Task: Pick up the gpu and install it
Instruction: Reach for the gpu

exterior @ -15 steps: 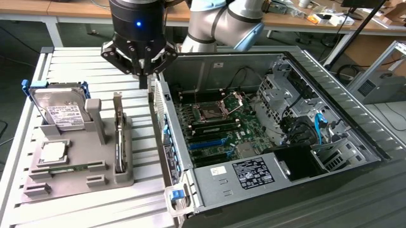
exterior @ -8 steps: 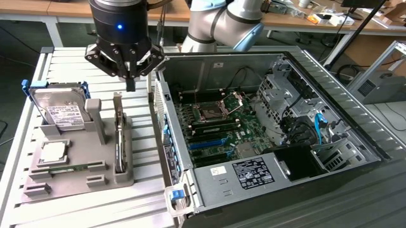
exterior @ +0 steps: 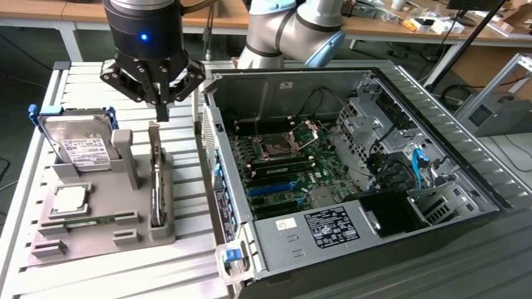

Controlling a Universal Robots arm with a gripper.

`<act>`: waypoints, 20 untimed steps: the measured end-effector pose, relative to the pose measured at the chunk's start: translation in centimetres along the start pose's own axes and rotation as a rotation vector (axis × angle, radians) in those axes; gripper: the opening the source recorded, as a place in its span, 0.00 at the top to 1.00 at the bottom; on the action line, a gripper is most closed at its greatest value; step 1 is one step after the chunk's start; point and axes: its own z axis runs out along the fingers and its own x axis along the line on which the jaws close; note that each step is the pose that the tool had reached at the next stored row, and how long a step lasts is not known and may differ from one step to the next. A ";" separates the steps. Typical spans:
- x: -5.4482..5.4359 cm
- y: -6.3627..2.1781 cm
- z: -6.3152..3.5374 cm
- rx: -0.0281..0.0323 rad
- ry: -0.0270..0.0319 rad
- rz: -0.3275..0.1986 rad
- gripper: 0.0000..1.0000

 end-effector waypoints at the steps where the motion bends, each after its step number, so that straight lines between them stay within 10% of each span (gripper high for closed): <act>1: 0.1 0.01 0.00 0.0000 0.0000 0.000 0.89; 10: 1.1 -0.39 -0.01 -0.0001 0.0000 0.000 0.89; 20: 1.4 -2.89 -0.14 0.0001 0.0001 0.000 0.89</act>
